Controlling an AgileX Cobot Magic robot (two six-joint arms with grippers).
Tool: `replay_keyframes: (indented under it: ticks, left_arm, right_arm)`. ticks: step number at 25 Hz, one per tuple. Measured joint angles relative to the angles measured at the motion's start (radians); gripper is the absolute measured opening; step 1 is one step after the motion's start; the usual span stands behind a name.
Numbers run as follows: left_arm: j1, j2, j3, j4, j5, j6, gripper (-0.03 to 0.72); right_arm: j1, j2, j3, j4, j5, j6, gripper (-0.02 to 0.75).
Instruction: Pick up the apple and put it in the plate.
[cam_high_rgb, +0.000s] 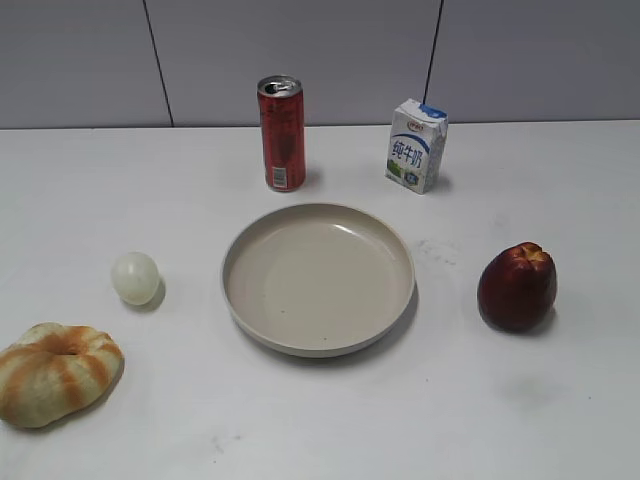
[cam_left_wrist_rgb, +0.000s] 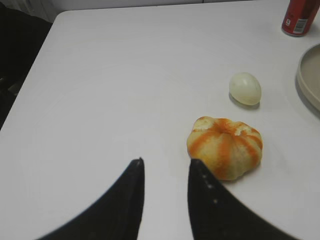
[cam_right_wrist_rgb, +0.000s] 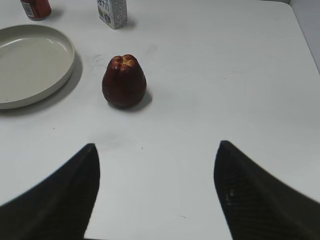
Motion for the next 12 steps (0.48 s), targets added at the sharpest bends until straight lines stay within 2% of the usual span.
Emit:
replay_keyframes:
  ticks: [12]
  left_arm:
    - [0.000,0.000,0.000,0.000,0.000,0.000,0.236]
  right_arm:
    - [0.000,0.029,-0.006,0.002,-0.013,0.000,0.536]
